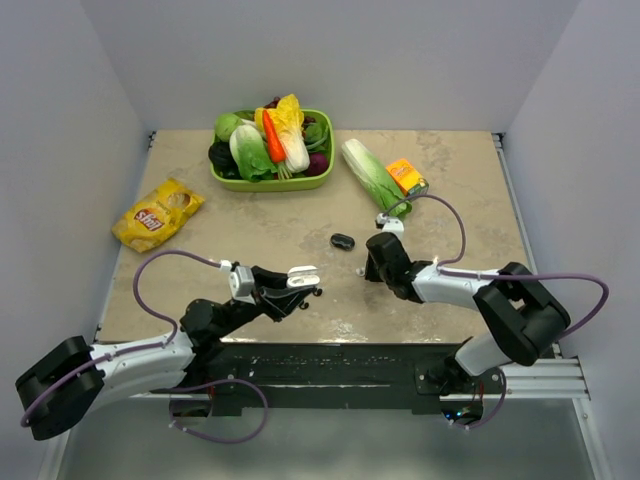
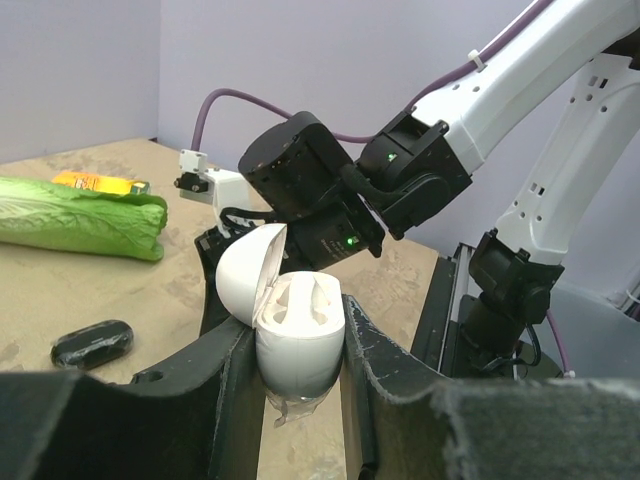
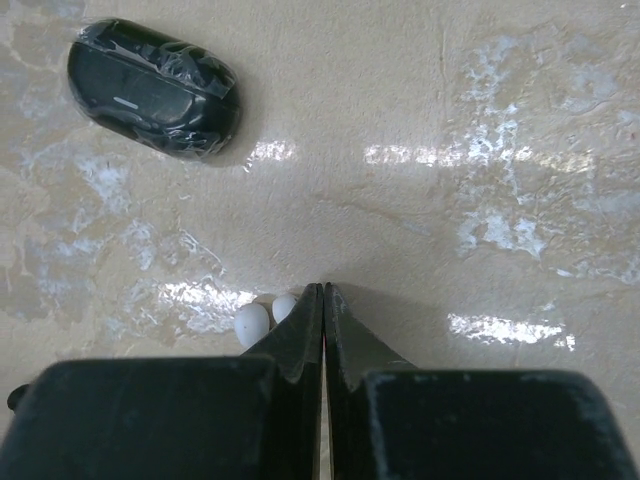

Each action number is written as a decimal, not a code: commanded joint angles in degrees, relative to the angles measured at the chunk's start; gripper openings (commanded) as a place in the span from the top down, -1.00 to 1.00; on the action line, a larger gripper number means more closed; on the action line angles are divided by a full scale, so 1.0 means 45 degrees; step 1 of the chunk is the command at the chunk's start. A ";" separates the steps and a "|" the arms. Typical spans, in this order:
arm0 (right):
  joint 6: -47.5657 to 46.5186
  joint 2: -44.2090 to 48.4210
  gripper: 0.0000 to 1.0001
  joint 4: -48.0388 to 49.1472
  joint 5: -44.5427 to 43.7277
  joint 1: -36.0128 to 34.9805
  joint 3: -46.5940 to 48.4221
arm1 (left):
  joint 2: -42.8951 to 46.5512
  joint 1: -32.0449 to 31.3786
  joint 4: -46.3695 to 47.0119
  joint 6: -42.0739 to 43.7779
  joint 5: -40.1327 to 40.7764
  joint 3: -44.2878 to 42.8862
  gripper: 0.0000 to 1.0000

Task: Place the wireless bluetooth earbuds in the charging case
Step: Adjust the earbud at the center of the board.

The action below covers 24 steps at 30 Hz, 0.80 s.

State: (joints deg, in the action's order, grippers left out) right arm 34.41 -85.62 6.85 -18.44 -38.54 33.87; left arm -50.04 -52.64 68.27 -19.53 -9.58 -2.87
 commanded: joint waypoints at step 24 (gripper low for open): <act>0.0888 0.0982 1.00 -0.0798 0.0971 -0.1317 -0.0671 | -0.0091 -0.0118 0.1294 -0.0250 0.0138 0.2592 1.00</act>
State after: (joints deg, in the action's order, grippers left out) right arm 38.39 -81.93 5.48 -15.27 -43.99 31.00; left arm -51.11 -52.75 69.47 -20.43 -9.58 -2.87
